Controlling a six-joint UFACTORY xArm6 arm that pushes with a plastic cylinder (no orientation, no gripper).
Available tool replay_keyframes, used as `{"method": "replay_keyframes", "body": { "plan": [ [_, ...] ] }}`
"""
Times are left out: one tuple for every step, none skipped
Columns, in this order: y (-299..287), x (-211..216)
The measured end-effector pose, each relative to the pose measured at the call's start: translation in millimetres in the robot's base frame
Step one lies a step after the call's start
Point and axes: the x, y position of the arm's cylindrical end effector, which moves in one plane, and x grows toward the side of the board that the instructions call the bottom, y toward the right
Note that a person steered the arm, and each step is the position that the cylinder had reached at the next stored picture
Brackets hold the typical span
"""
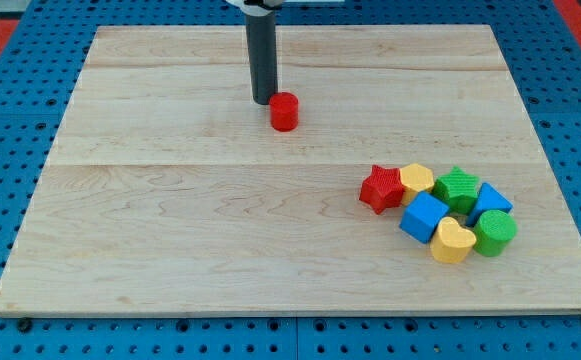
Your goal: Push the red circle to the yellow hexagon
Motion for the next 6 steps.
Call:
{"method": "replay_keyframes", "body": {
  "plan": [
    [12, 17],
    [25, 33],
    [42, 48],
    [61, 61],
    [87, 68],
    [113, 73]
  ]
}}
